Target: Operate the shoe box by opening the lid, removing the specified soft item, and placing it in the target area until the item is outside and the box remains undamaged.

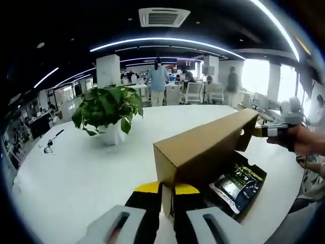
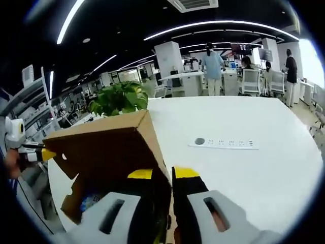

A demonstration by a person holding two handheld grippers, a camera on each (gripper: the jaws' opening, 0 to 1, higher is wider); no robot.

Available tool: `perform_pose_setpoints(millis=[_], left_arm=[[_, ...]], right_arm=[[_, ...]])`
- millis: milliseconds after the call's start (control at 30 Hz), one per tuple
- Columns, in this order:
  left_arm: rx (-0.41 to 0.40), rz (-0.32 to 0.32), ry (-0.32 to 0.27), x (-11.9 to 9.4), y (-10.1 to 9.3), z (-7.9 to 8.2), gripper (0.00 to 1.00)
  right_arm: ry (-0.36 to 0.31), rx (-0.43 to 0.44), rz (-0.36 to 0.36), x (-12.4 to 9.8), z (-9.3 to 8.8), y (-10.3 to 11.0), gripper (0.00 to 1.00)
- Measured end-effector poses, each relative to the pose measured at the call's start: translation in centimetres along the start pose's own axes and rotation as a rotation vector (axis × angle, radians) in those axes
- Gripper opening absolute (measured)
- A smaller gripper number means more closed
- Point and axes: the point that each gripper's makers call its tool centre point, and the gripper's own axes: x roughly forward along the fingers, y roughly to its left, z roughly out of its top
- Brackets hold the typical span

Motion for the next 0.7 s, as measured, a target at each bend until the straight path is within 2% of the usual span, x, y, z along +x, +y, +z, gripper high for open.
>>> perform_pose_setpoints(millis=[367,700], left_arm=[[-0.003,0.022,-0.002,1.2,0.8,0.4,0.06],[-0.020,0.018,0.022,2.8,1.6,-0.8,0.05]], right_arm=[[0.012,-0.031,0.020,1.1,-0.1,0.6,0.01],[0.037,-0.042,0.051,2.3,-0.5,0.1,0.01]])
